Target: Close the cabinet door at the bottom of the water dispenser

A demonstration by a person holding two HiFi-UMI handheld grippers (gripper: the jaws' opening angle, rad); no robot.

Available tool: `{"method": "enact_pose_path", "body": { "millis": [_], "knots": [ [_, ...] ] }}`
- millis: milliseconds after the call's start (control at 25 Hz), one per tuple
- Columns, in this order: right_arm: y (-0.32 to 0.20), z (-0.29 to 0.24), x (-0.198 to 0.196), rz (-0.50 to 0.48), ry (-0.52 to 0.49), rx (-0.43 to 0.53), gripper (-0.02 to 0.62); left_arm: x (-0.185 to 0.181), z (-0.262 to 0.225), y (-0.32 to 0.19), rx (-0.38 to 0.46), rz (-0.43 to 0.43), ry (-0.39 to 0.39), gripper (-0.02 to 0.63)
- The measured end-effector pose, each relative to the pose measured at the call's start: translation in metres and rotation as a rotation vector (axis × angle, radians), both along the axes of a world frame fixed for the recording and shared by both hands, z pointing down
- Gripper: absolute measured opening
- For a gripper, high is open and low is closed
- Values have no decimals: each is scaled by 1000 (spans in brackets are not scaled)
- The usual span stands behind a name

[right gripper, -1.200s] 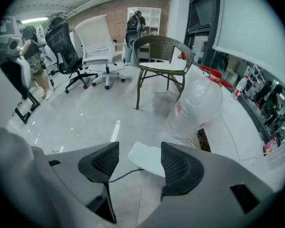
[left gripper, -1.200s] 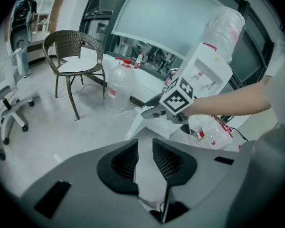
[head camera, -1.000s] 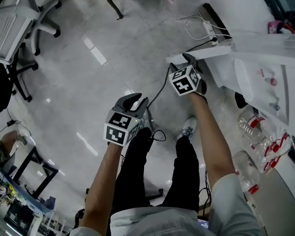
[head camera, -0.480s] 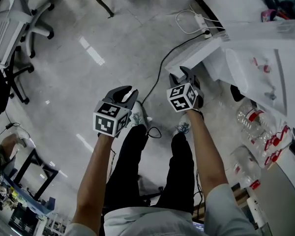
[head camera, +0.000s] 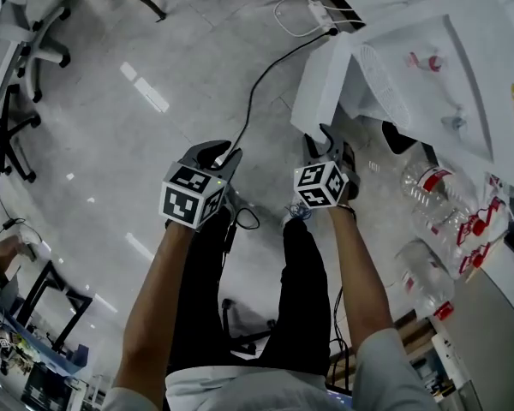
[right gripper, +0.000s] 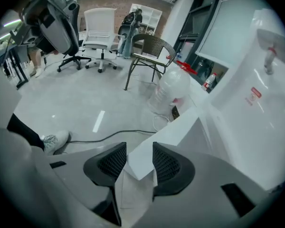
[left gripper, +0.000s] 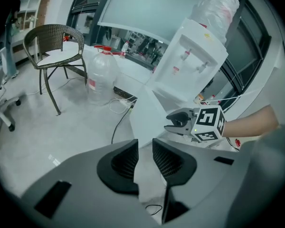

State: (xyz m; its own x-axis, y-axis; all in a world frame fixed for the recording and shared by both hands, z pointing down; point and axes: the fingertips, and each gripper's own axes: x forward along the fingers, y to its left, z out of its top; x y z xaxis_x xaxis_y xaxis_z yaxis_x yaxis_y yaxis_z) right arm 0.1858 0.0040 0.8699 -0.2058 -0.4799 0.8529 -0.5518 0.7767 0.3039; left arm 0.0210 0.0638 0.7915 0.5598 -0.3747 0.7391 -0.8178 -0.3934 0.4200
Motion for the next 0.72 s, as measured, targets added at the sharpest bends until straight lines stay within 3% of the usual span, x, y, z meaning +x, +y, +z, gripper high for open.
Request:
{"method": "enact_pose_path", "body": {
  "millis": [120,280,560,720],
  "knots": [
    [4,0,41,24,35,41,187,19,1,11,1,22,-12,107],
    [-5,1,97,59,98,107,173,34,6,13,9,-11,-43,107],
    [-31,8,166,-49,301,212,167,67,16,15,12,-31,-73,107],
    [-47,6,202,-56,409,278,133,81,17,14,15,-11,-96,107]
  ]
}}
